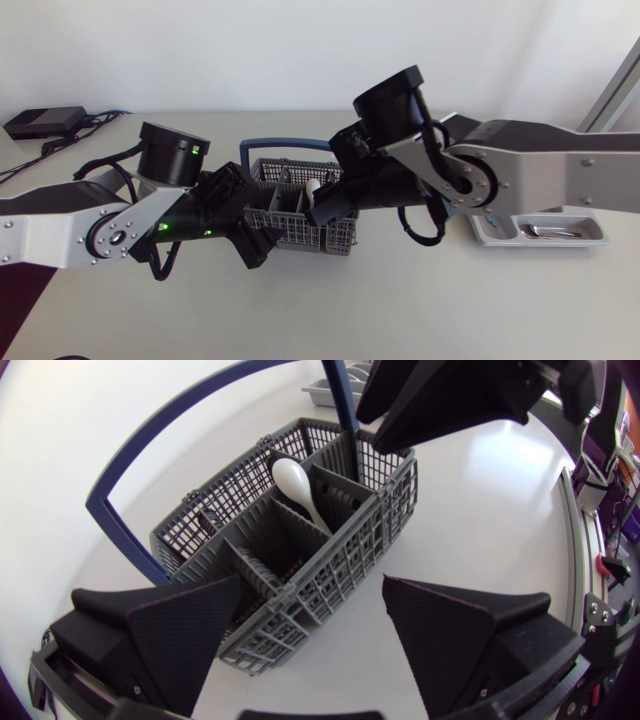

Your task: Sort the cutlery from the basket into the organizer compartments.

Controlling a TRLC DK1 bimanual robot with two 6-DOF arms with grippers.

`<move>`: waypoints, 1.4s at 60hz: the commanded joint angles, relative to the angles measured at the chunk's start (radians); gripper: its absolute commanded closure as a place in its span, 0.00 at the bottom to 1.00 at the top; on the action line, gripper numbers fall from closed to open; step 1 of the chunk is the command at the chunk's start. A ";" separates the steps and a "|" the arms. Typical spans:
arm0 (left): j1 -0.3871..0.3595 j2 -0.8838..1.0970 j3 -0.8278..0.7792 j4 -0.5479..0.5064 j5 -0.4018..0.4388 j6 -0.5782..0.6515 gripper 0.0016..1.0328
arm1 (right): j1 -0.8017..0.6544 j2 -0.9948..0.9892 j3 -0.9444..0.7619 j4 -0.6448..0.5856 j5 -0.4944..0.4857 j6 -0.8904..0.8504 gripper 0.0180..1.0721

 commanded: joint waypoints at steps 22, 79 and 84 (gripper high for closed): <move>0.023 -0.004 -0.032 0.006 0.029 -0.001 0.05 | -0.168 0.041 -0.044 0.076 -0.006 -0.057 0.49; 0.024 -0.024 -0.060 0.012 0.029 0.004 0.05 | -0.037 0.211 0.068 0.212 0.059 0.035 0.49; 0.027 -0.024 -0.064 0.016 0.029 0.004 0.05 | -0.037 0.227 0.084 0.222 0.062 0.036 0.49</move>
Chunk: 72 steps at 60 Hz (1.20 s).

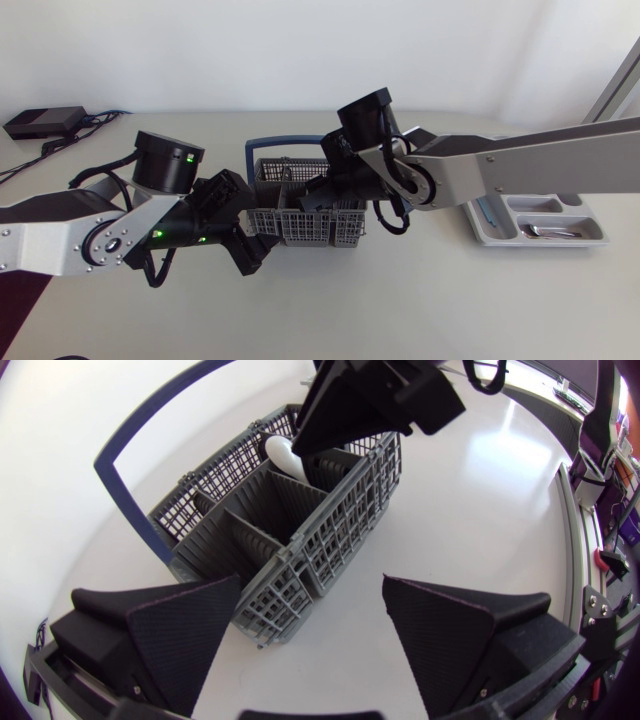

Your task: Sort the cutlery from the basket into the organizer compartments.

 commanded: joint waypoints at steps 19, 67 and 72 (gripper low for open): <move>0.031 -0.009 -0.040 0.020 0.026 0.011 0.05 | -0.019 0.115 0.073 0.066 0.014 0.028 0.49; 0.035 -0.011 -0.042 0.030 0.039 0.012 0.05 | 0.004 0.120 0.042 0.089 -0.095 0.013 0.49; 0.035 -0.011 -0.042 0.030 0.039 0.012 0.05 | 0.007 0.115 0.041 0.089 -0.096 0.006 0.49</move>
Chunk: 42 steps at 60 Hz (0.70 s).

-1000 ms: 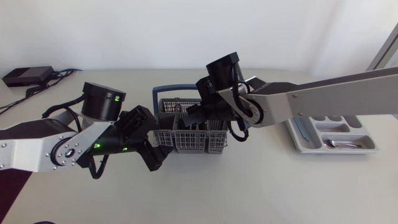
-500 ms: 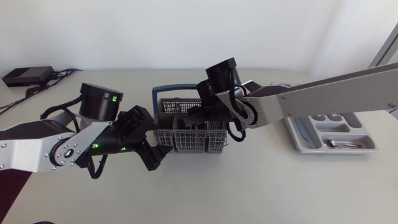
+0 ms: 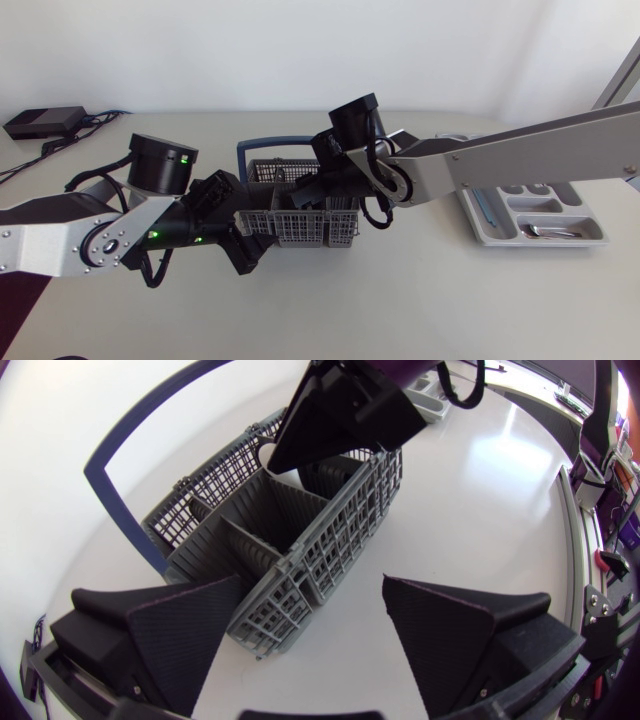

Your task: Sort the cutlery from the basket into the organizer compartments.

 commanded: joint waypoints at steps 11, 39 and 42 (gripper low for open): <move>0.010 -0.012 -0.022 0.004 0.014 0.010 0.05 | 0.043 -0.021 -0.037 0.006 -0.008 -0.002 0.49; 0.019 0.012 -0.020 0.018 0.014 0.010 0.05 | 0.092 -0.062 -0.069 0.008 0.029 -0.027 0.49; 0.020 0.012 -0.020 0.018 0.014 0.010 0.05 | 0.093 -0.062 -0.069 0.009 0.029 -0.027 0.49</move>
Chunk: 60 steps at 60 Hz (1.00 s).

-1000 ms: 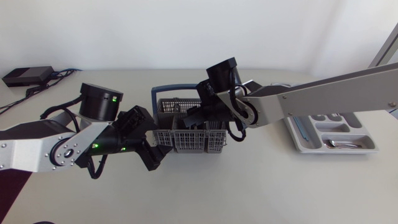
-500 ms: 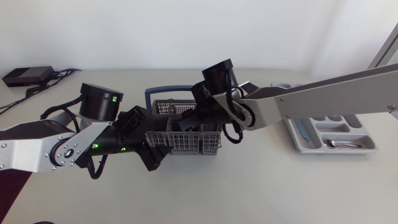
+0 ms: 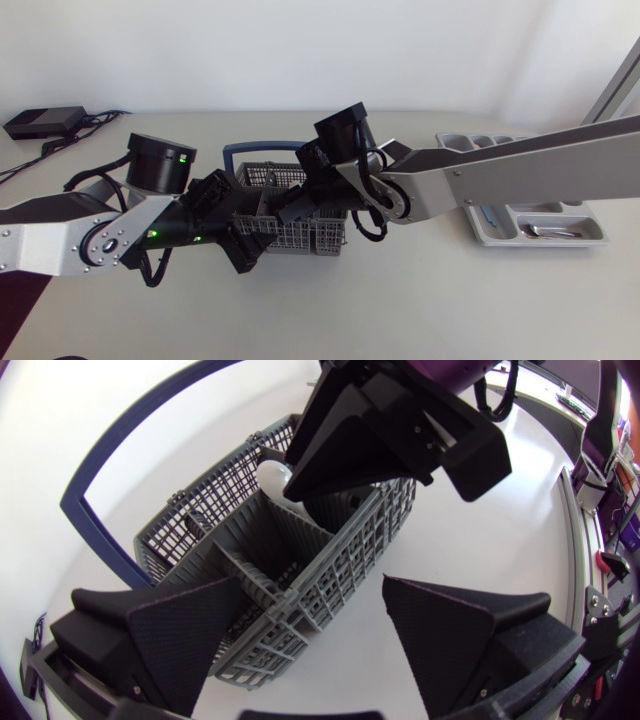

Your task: Sort the cutlery from the basket into the organizer compartments.

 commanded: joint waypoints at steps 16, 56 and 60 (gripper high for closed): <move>0.017 0.029 -0.020 0.026 0.014 0.011 0.05 | 0.018 -0.021 -0.016 0.033 0.045 -0.010 0.49; 0.049 0.121 -0.042 0.160 0.012 0.014 0.05 | 0.037 0.063 0.004 0.085 0.147 0.016 0.49; 0.049 0.127 -0.040 0.163 0.014 0.014 0.05 | 0.037 0.069 0.007 0.087 0.147 0.016 0.49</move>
